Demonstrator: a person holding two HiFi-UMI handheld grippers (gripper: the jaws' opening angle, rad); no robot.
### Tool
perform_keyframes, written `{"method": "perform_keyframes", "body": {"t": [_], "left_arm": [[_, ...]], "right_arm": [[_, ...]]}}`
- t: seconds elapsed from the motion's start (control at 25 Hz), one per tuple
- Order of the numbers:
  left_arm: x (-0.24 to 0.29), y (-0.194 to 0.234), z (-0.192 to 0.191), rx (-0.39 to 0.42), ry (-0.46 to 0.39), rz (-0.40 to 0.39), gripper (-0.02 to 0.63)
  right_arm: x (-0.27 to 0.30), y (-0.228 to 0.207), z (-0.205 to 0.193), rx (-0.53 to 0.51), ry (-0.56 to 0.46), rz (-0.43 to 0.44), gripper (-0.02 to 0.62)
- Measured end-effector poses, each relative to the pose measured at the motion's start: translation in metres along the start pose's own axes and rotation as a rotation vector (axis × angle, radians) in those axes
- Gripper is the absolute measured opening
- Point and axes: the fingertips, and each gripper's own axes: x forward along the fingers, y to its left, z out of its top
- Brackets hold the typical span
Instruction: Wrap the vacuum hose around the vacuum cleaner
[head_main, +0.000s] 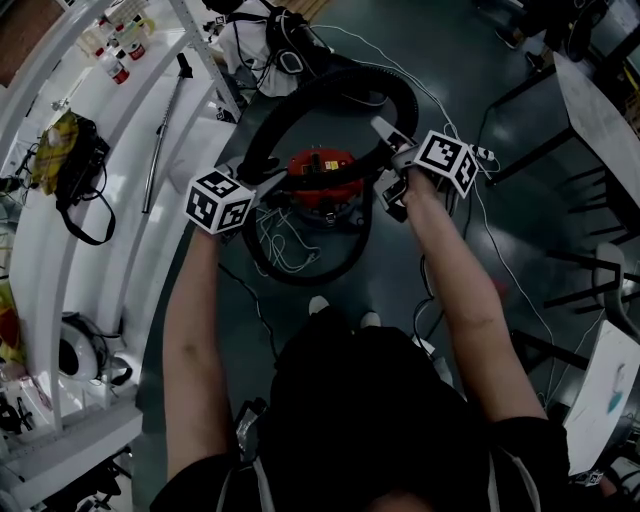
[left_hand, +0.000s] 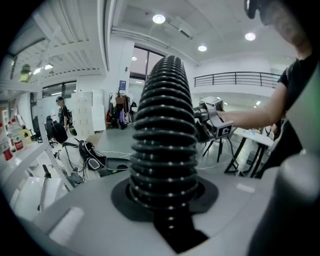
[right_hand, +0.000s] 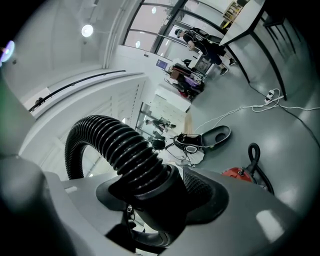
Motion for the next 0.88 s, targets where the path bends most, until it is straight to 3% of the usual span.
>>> {"method": "perform_keyframes", "body": {"t": [0.08, 0.24, 0.44, 0.64, 0.88], "left_arm": [[-0.001, 0.001, 0.002, -0.008, -0.013, 0.014, 0.115], [-0.007, 0.013, 0.0, -0.131, -0.074, 0.045, 0.285], [-0.01, 0.015, -0.012, -0.199, -0.085, 0.046, 0.359], [-0.012, 0.014, -0.017, -0.252, -0.105, 0.049, 0.407], [-0.011, 0.011, -0.011, -0.253, -0.133, 0.038, 0.41]], "right_arm": [[-0.001, 0.0, 0.003, 0.002, -0.007, 0.004, 0.281], [-0.002, 0.003, 0.006, -0.036, -0.007, 0.007, 0.281], [-0.002, 0.011, 0.007, -0.067, -0.006, 0.014, 0.281], [-0.004, 0.015, 0.007, -0.058, -0.028, -0.003, 0.281], [-0.005, 0.017, 0.005, -0.023, -0.055, 0.008, 0.281]]}}
